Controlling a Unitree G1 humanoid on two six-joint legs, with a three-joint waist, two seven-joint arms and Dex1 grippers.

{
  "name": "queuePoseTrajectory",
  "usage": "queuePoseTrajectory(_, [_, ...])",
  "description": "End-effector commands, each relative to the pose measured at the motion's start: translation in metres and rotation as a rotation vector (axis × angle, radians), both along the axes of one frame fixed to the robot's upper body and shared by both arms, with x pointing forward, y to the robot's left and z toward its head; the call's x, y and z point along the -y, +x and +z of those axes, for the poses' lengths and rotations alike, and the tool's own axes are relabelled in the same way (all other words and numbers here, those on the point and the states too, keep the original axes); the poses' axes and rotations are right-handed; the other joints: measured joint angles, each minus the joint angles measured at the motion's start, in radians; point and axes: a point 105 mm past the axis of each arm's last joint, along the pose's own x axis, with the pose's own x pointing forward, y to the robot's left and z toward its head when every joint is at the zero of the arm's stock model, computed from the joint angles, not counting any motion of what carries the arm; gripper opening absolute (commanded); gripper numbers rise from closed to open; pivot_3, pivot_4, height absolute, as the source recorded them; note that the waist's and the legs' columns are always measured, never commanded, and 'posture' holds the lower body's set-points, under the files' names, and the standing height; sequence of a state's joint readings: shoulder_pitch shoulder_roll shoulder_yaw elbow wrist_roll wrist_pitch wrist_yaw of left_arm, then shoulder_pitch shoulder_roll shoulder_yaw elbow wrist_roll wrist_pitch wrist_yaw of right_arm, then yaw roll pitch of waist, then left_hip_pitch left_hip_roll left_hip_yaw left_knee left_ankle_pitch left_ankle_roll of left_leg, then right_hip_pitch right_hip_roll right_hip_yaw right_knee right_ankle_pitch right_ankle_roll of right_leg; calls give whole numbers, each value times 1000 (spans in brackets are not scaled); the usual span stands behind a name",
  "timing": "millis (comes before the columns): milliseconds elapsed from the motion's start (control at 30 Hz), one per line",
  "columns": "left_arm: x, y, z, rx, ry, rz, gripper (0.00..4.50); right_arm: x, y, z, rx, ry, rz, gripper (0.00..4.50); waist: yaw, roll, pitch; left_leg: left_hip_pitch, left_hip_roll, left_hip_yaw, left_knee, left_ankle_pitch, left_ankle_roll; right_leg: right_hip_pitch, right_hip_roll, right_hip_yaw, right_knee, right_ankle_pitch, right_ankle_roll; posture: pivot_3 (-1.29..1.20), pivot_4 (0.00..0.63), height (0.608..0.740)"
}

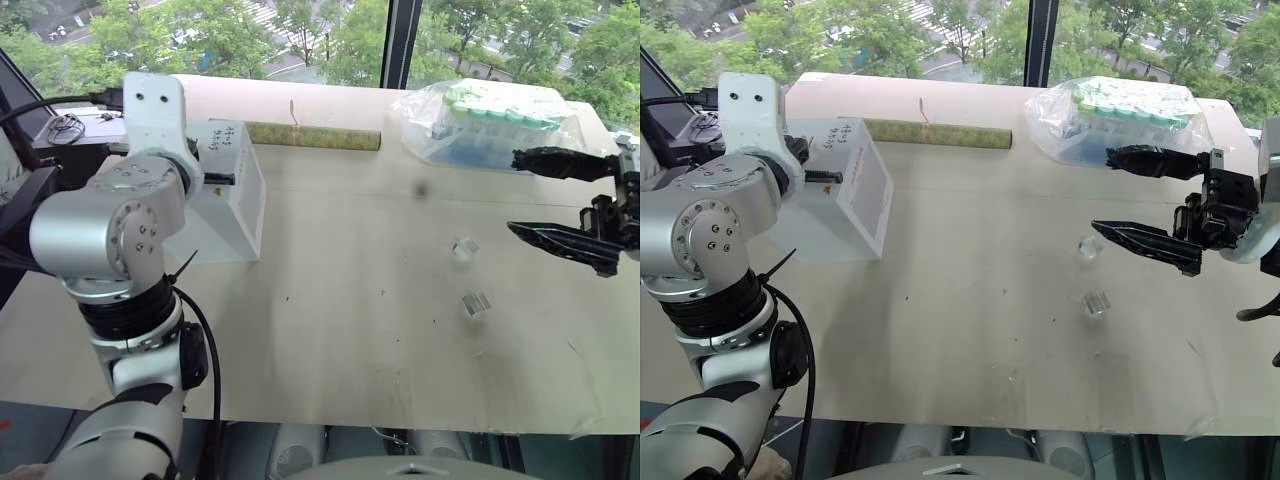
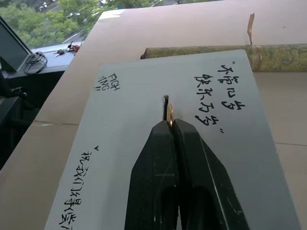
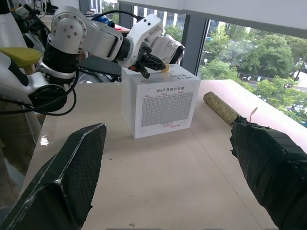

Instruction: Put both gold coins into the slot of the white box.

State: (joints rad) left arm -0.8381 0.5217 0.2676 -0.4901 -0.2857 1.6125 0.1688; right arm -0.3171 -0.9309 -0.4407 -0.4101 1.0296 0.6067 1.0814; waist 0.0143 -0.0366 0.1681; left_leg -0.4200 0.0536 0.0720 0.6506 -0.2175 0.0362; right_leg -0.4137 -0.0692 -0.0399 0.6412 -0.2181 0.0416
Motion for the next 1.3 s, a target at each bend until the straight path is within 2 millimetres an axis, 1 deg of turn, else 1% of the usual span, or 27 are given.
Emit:
queuePoseTrajectory(33, [-7, -5, 5, 31, -1, 29, 0, 1, -3, 11, 47, -9, -2, 4447, 0, 0, 0, 0, 0, 0, 0, 0, 0, 0, 0, 0, 0, 0, 0, 0, 150, 740])
queuePoseTrajectory(133, [-6, -6, 4, 31, 3, 23, 0, 0, -2, 11, 44, -10, 0, 4447, 0, 0, 0, 0, 0, 0, 0, 0, 0, 0, 0, 0, 0, 0, 0, 0, 150, 740])
queuePoseTrajectory(333, [6, -6, 0, 21, -4, -62, 0, 1, 0, 11, 41, -12, 0, 4447, 1, 0, 0, 0, 0, 0, 0, 0, 0, 0, 0, 0, 0, 0, 0, 0, 150, 740])
queuePoseTrajectory(700, [4, -7, -6, 7, 6, -55, 0, 4, -1, 12, 44, -8, 2, 4447, 2, 0, 0, 0, 0, 0, 0, 0, 0, 0, -1, 0, 0, 0, 0, 0, 150, 740])
queuePoseTrajectory(1067, [6, -7, -5, 6, 13, -63, 0, 2, 0, 9, 46, -3, 10, 4447, 2, 0, 0, 0, 0, 0, 1, 0, 0, 0, -1, 0, 0, 0, 0, 0, 150, 740])
queuePoseTrajectory(1300, [6, -7, -4, 7, 19, -70, 0, 1, -1, 14, 57, 33, 25, 4447, 2, 0, 0, 0, 0, 0, 1, 0, 0, 0, 0, 0, 0, 0, 0, 0, 150, 740])
